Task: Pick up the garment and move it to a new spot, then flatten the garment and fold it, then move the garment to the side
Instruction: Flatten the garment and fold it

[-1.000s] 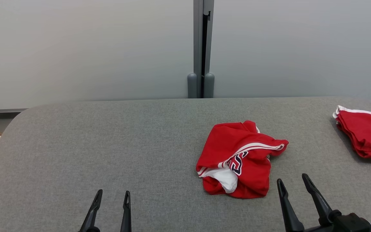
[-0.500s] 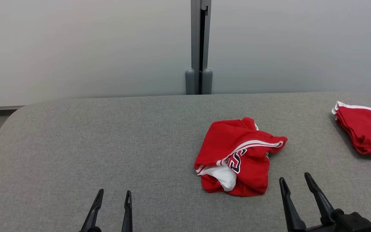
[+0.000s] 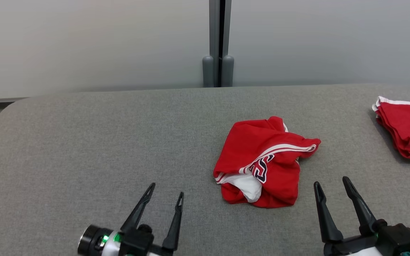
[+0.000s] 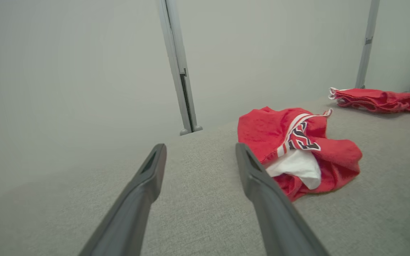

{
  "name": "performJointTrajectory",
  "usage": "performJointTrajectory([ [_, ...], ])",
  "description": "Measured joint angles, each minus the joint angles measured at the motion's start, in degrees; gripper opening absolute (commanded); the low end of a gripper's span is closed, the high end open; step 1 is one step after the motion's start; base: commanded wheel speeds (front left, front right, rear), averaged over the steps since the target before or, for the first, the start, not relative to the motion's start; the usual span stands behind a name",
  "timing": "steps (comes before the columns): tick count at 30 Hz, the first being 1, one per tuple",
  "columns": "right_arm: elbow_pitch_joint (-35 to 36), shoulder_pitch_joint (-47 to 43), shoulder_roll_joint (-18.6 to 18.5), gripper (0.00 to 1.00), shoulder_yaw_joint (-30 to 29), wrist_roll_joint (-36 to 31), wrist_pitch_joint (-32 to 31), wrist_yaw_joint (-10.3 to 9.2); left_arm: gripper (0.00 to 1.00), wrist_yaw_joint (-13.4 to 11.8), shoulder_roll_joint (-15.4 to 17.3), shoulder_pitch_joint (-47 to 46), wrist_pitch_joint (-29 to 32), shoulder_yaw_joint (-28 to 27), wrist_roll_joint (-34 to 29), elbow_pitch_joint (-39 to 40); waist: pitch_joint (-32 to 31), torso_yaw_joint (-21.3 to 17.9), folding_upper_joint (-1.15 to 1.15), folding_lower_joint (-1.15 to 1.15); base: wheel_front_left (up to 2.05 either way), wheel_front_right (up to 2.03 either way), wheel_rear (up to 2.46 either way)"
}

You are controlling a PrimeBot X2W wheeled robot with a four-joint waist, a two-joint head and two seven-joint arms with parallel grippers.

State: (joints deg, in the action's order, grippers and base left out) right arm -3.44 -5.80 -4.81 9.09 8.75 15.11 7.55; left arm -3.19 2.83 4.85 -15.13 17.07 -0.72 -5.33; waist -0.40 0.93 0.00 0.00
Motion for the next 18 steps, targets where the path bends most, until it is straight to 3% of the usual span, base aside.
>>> performJointTrajectory([
  [7,0.8,3.6,-1.2,1.0,0.1,-0.3,0.0,-0.01,1.0,3.0,0.1,-12.0,0.0,6.3,-2.9,-7.7,5.3,-0.8,0.0,0.0,0.0,0.0,0.0],
  [12,0.3,6.1,-1.5,1.0,-0.1,-0.3,0.0,0.0,1.0,2.9,0.2,-20.8,0.0,10.1,-4.9,-18.8,9.6,-3.1,0.0,0.0,0.0,0.0,0.0],
  [18,0.3,7.4,-1.5,1.0,-0.9,-0.3,0.0,0.0,1.0,1.6,0.1,-26.9,0.0,12.6,-4.5,-24.6,12.6,-5.8,0.0,0.0,0.0,0.0,0.0],
])
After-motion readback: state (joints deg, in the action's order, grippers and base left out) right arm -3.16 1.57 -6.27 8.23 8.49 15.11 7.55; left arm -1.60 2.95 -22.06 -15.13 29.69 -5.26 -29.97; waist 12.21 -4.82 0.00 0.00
